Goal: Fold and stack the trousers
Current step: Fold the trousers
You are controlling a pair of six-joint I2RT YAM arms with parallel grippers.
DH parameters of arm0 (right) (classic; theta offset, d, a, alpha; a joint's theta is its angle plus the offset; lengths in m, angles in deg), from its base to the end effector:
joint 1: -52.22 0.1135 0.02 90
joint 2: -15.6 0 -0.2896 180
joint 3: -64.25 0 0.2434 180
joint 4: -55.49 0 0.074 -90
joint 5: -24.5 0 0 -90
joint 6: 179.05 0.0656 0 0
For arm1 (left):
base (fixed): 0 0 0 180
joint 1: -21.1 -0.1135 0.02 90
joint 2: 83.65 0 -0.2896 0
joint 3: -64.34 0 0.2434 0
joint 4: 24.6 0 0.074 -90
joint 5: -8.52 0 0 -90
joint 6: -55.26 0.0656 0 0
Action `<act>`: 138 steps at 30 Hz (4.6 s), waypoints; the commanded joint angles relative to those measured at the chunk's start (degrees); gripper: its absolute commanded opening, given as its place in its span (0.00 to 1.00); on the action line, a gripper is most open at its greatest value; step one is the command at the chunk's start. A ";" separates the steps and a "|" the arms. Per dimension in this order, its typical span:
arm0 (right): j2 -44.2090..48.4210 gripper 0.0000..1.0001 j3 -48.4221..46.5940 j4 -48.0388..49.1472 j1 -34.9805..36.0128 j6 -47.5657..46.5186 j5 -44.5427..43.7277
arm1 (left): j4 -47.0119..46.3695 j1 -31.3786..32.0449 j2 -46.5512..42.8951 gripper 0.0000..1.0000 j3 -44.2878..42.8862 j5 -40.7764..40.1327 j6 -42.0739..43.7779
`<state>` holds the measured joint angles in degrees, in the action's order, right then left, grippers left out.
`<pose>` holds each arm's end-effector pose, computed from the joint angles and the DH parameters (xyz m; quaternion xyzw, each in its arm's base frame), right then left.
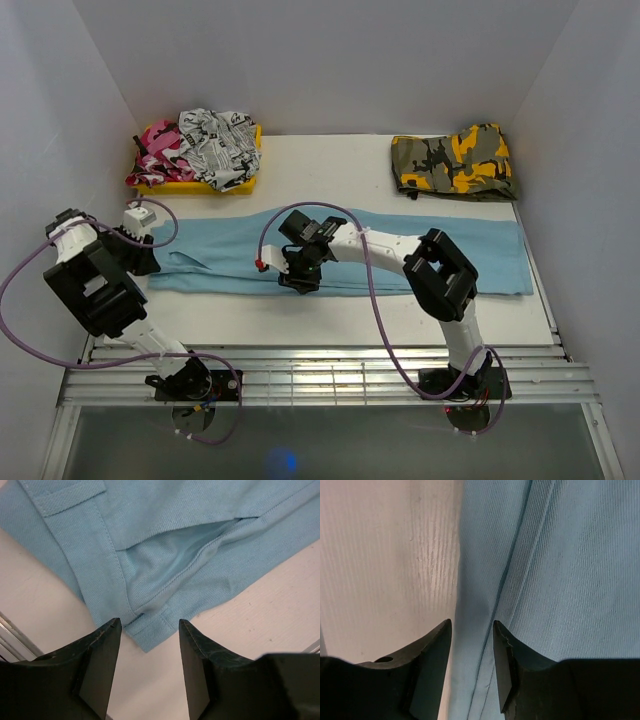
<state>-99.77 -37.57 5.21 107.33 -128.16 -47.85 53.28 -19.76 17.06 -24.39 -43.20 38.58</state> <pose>0.2359 0.3730 0.1956 -0.7288 0.6296 0.1791 0.2007 0.2627 0.1735 0.2220 0.2644 0.9070 -0.1772 0.2759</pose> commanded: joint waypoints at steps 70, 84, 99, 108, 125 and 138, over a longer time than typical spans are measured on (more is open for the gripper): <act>1.64 0.08 -5.62 7.80 -3.61 0.88 -6.58 | -15.45 -0.89 -3.85 0.60 11.53 1.45 30.39; -0.55 0.46 -6.93 3.32 -4.31 0.09 -0.43 | -14.31 -0.18 -0.42 0.20 10.21 0.31 31.27; -1.61 0.54 -4.74 1.38 -4.66 -1.84 -1.39 | -12.55 -0.27 0.19 0.00 6.08 -0.14 29.51; -3.81 0.48 -2.98 1.56 -4.66 -3.42 -2.01 | -11.94 -0.27 0.81 0.00 4.58 -0.05 28.81; -2.75 0.24 -0.51 1.29 -3.70 -4.04 -1.74 | -11.93 -0.18 1.16 0.00 4.41 0.12 28.37; 2.86 0.08 -4.47 1.91 -7.11 -3.43 -6.93 | -8.43 -0.27 0.37 0.00 -1.65 4.16 22.85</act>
<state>-102.59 -38.71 7.03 102.85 -131.83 -52.37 43.64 -19.87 19.13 -21.89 -42.96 63.83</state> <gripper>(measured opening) 0.089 0.145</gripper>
